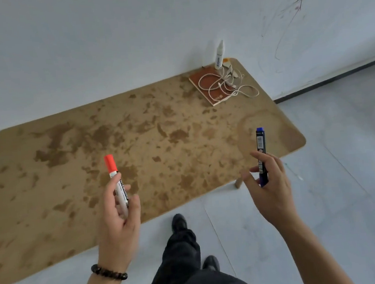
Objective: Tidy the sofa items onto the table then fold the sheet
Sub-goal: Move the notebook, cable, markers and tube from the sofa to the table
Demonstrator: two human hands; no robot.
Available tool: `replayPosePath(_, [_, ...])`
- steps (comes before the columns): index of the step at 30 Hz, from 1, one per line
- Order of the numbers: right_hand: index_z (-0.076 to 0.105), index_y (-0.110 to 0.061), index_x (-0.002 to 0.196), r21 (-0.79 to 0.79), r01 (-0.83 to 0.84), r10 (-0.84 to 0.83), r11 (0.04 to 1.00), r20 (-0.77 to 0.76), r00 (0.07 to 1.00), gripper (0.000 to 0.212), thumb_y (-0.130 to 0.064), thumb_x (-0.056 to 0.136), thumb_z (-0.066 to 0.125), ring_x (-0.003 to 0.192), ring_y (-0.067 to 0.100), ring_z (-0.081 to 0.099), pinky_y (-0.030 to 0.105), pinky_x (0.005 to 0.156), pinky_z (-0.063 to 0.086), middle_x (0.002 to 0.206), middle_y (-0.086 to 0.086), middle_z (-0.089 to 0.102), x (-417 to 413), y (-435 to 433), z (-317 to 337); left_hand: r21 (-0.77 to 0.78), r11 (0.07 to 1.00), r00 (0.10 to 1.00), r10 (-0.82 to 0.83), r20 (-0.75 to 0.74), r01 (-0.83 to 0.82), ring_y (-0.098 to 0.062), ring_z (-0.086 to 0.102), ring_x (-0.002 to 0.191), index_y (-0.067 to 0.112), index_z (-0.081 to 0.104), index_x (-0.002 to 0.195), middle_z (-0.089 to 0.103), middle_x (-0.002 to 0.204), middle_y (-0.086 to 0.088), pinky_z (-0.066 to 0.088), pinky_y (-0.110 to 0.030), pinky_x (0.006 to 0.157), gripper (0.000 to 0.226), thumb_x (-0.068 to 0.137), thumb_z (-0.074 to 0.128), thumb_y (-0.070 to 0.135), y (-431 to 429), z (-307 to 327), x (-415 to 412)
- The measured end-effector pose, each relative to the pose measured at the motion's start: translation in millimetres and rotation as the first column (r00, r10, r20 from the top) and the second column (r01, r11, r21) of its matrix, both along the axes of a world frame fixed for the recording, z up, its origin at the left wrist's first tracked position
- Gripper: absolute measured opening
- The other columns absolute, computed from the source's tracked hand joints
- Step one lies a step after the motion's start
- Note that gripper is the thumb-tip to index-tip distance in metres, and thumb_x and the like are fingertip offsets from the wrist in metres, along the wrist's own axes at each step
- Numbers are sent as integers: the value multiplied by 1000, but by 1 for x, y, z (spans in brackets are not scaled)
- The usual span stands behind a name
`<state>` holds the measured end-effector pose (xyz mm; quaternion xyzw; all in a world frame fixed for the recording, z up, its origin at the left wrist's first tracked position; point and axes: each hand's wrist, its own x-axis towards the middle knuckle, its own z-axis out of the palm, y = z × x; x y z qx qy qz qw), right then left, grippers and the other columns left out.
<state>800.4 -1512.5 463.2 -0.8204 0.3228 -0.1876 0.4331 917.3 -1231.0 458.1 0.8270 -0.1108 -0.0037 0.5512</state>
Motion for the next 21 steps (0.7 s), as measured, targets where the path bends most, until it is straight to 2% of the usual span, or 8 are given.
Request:
replayPosePath(5, [54,-36,125,-4,21,-21,1000,-87,996,42,-24,88,69,95,-9,56,-4,72,36,124,-9,49,89,-42,-23,44,997,996,-56,-71,59,-5,59,68,37,41,136,59,108,20,45,-6,57,49,92,60,28,-65,-33,90])
replayPosePath(9, [54,-32,129,-67,-5,-3,998,-128,992,38,-28,92,62,99,-13,53,-5,78,32,126,-9,49,151,-72,-23,70,983,978,-158,-136,169,-18,57,62,41,36,137,58,106,17,52,-22,58,59,90,64,18,-120,-37,159])
replayPosePath(10, [54,-30,130,-75,-21,11,997,-130,991,36,-27,94,59,100,-16,51,-6,81,30,126,-8,49,165,-80,-24,82,977,971,-180,-156,195,-15,58,64,40,34,139,58,109,15,52,-22,60,63,89,65,18,-135,-39,177])
replayPosePath(12, [54,-26,132,-74,-58,46,996,-149,988,35,-26,97,52,103,-18,46,-5,83,27,124,-8,49,194,-99,-28,100,965,957,-221,-191,243,-8,57,72,37,32,142,55,118,10,48,-12,63,70,86,69,17,-164,-45,210])
replayPosePath(15, [53,-28,135,-55,-136,123,989,-186,975,35,-23,101,46,95,-7,51,1,78,33,111,-17,52,244,-134,-47,127,948,945,-265,-192,292,-8,55,89,36,28,145,50,128,8,46,-10,69,79,82,72,17,-206,-68,253])
replayPosePath(17, [58,-26,132,-36,-199,186,979,-226,956,35,-18,101,46,89,-1,54,5,75,35,105,-16,57,278,-159,-70,196,929,940,-272,-208,312,-8,54,91,34,26,147,51,122,5,49,-19,78,82,81,72,17,-230,-93,277])
replayPosePath(19, [60,-22,132,-40,-285,261,958,-297,918,36,-14,99,47,90,4,56,13,77,38,112,-9,61,312,-181,-95,263,909,930,-252,-269,323,-8,54,90,30,26,148,52,118,0,50,-26,84,83,81,71,15,-250,-118,295])
replayPosePath(21, [60,-18,131,-55,-412,366,909,-365,856,38,-10,96,48,97,17,60,24,76,42,117,-3,62,347,-198,-120,321,894,924,-207,-320,312,-5,52,86,31,26,148,53,118,-2,50,-25,81,81,81,70,15,-269,-140,309])
